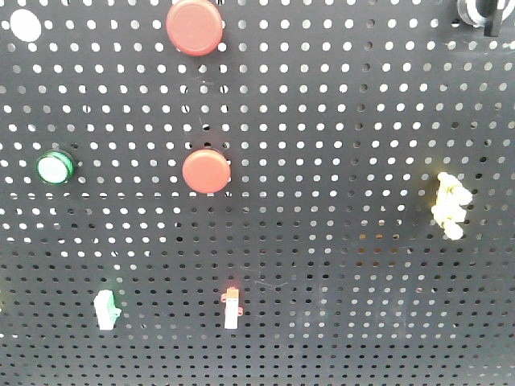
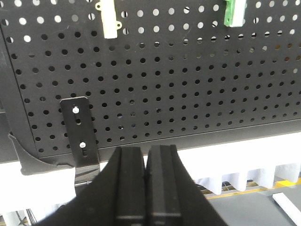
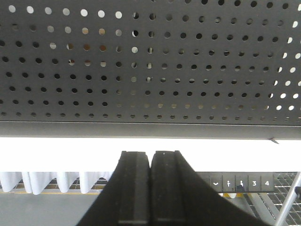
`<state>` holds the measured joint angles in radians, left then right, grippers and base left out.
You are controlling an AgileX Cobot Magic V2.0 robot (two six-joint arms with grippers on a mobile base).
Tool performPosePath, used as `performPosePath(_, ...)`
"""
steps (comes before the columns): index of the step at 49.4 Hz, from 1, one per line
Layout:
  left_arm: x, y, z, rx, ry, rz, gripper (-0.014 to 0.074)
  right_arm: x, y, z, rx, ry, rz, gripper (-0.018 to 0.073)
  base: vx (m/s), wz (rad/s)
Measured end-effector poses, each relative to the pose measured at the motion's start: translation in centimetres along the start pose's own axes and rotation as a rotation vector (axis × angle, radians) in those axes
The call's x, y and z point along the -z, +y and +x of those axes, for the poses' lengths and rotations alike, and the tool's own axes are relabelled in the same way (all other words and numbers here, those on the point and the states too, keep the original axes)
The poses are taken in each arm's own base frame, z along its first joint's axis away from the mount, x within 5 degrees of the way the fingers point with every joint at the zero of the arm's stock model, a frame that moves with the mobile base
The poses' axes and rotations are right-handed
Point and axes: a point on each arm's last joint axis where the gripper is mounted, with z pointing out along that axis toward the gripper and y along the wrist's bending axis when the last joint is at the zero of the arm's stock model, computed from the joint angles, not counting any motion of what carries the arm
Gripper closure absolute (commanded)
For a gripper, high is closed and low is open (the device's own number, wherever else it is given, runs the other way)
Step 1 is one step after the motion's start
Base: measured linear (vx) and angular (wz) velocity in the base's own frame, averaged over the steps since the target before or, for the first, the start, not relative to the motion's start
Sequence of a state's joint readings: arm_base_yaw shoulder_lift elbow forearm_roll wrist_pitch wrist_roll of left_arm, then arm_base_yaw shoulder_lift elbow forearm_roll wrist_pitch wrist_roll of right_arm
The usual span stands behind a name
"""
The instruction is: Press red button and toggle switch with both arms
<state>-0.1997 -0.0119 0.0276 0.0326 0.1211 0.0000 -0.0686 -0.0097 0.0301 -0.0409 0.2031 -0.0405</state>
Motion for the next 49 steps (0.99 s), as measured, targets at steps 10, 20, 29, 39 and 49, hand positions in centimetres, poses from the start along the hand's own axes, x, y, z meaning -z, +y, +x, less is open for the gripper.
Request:
performPosePath(10,0.0,0.0,0.0,0.0,0.0,0.0,0.0594,0.0,0.0,0.0,0.0,0.0,0.0,0.0562,0.0,0.0)
performPosePath(20,0.0,0.0,-0.4,0.006,-0.046,0.0,0.0594,0.0,0.0,-0.9,0.0,-0.104,0.004,0.0562,0.0,0.0)
performPosePath(29,0.1,0.0,-1.6,0.123,-0.162,0.009,0.0594,0.7,-0.2,-3.7,-0.054,-0.369,0.007,0.0562,0.0,0.0)
performPosePath(39,0.7,0.2,-8.2,0.118,-0.269,0.011,0.0594,3.8,-0.9,-12.6,-0.103,-0.589,0.004,0.0562,0.0,0.0)
performPosePath(49,-1.7,0.6,-18.4,0.08,-0.319,0.006,0.0594,3.9,-1.8,-22.7,-0.09,-0.649,0.01,0.0562,0.0,0.0)
